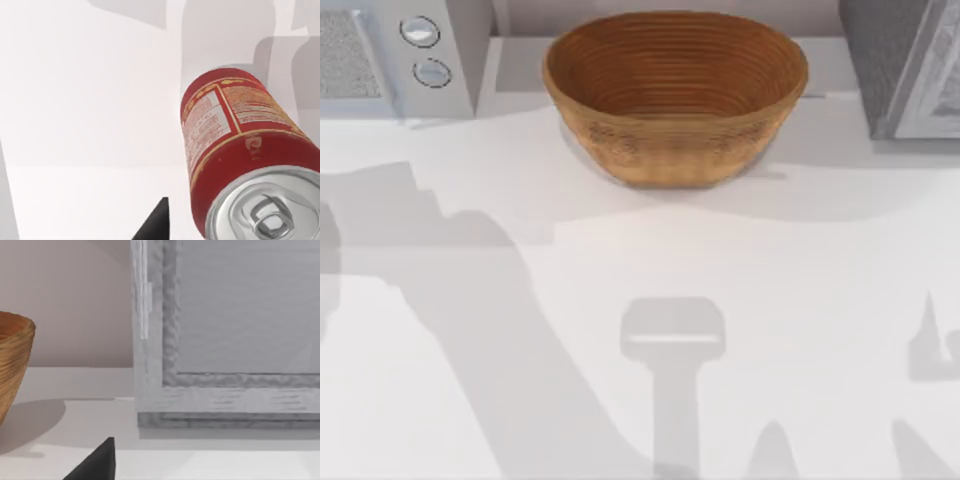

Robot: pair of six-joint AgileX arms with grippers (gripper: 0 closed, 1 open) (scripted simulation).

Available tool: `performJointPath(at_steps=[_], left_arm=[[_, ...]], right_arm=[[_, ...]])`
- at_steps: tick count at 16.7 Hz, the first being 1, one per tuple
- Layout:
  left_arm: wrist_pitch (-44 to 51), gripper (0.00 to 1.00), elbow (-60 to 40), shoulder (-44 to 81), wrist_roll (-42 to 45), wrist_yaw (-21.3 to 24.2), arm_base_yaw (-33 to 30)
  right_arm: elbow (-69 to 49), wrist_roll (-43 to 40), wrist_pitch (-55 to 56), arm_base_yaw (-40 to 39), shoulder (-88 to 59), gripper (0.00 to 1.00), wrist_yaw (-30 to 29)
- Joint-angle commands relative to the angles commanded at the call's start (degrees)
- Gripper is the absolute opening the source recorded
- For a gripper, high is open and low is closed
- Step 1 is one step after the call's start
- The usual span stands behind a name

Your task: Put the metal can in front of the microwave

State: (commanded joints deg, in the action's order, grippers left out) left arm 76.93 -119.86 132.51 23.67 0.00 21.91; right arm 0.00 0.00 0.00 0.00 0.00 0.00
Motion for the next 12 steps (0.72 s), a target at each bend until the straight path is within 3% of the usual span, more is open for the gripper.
performJointPath(at_steps=[2, 12], left_arm=[[0.0, 1.0, 0.0, 0.0, 0.0, 0.0, 0.0], [0.95, 1.0, -1.01, 0.18, 0.0, 0.0, -0.08]], right_arm=[[0.0, 0.0, 0.0, 0.0, 0.0, 1.0, 0.0], [0.0, 0.0, 0.0, 0.0, 0.0, 1.0, 0.0]])
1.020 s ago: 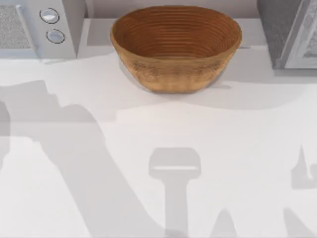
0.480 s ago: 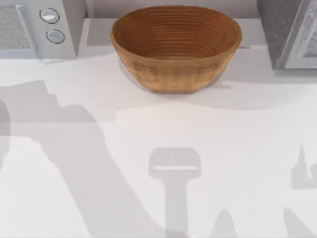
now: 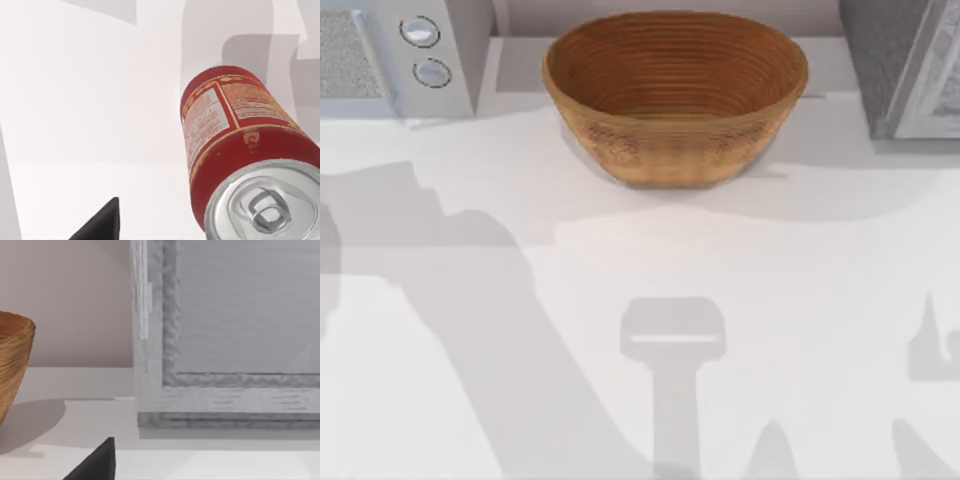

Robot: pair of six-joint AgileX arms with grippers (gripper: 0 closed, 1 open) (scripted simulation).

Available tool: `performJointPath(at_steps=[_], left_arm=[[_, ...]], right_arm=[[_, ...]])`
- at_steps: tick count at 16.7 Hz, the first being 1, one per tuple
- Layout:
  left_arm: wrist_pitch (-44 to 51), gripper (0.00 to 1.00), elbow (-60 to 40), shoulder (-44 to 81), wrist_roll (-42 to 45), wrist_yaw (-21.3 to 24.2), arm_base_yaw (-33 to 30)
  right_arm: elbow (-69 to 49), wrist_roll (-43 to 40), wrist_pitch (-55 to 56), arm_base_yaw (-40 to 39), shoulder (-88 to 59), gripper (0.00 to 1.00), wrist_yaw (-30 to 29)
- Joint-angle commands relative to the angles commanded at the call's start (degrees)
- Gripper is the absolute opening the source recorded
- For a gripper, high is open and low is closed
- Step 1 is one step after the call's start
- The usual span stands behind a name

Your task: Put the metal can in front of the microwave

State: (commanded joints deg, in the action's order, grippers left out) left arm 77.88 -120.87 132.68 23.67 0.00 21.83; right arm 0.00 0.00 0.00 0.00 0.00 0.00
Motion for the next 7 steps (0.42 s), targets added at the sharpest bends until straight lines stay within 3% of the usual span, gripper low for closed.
performJointPath(at_steps=[7], left_arm=[[9.2, 1.0, -10.55, 1.26, -0.05, 0.01, -0.06]], right_arm=[[0.0, 0.0, 0.0, 0.0, 0.0, 1.0, 0.0]])
